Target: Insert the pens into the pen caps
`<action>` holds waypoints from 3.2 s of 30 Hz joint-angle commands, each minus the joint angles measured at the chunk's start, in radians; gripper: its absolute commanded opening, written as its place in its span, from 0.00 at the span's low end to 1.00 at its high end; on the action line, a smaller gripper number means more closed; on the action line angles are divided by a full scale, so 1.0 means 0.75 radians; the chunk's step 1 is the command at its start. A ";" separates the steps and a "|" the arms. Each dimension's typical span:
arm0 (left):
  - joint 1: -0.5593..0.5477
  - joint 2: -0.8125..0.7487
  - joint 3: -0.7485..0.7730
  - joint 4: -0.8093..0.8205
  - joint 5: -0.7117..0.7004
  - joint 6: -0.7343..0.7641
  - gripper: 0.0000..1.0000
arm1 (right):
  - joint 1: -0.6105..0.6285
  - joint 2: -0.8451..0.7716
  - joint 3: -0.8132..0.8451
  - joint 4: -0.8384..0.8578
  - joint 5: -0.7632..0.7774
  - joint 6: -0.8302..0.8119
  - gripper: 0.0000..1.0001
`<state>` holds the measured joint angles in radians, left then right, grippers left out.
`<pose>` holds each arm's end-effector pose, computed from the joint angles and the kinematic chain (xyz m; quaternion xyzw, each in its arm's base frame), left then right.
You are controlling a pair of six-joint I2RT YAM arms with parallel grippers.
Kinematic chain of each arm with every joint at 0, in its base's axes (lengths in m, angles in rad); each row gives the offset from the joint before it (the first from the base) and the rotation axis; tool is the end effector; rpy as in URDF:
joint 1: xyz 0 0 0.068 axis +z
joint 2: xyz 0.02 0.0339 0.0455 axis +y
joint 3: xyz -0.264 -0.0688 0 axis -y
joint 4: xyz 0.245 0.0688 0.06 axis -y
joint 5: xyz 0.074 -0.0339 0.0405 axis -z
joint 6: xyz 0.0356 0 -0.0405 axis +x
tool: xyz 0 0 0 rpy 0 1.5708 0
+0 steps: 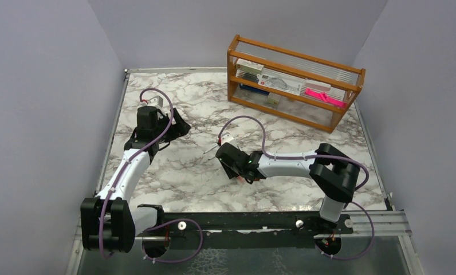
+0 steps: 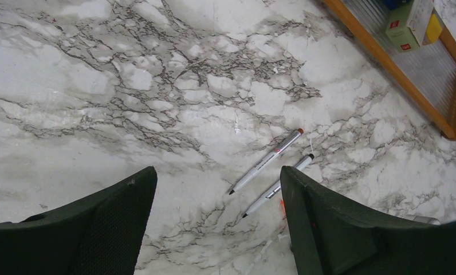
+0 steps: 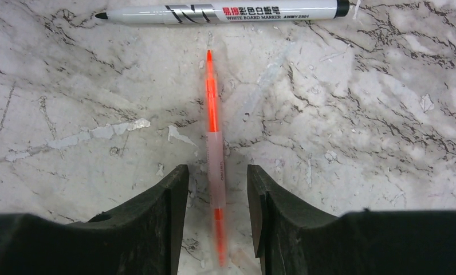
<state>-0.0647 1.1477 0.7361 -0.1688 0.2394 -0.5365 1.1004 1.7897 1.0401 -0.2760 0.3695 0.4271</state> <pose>0.2499 -0.0246 0.2516 -0.1490 0.8626 -0.2401 0.4195 0.1715 0.3090 0.1565 -0.2660 0.9099 0.0553 0.3135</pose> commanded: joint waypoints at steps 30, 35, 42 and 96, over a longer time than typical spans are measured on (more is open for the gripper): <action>-0.066 -0.023 -0.103 0.541 0.630 -0.193 0.85 | -0.018 -0.392 -0.153 0.110 -0.221 -0.022 0.01; -0.209 0.054 -0.037 0.544 0.737 -0.170 0.83 | -0.018 -0.533 -0.138 0.154 -0.232 -0.083 0.01; -0.426 0.075 0.002 0.544 0.687 -0.136 0.79 | -0.017 -0.627 -0.111 0.172 -0.213 -0.123 0.01; -0.455 -0.256 -0.262 1.284 0.425 -0.232 0.76 | -0.022 -0.846 -0.239 0.687 -0.215 0.122 0.01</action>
<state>-0.3954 0.9287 0.5095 0.6910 0.5335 -0.7082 1.0847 1.1652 0.8658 0.1696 0.2539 0.5266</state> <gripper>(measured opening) 0.814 0.043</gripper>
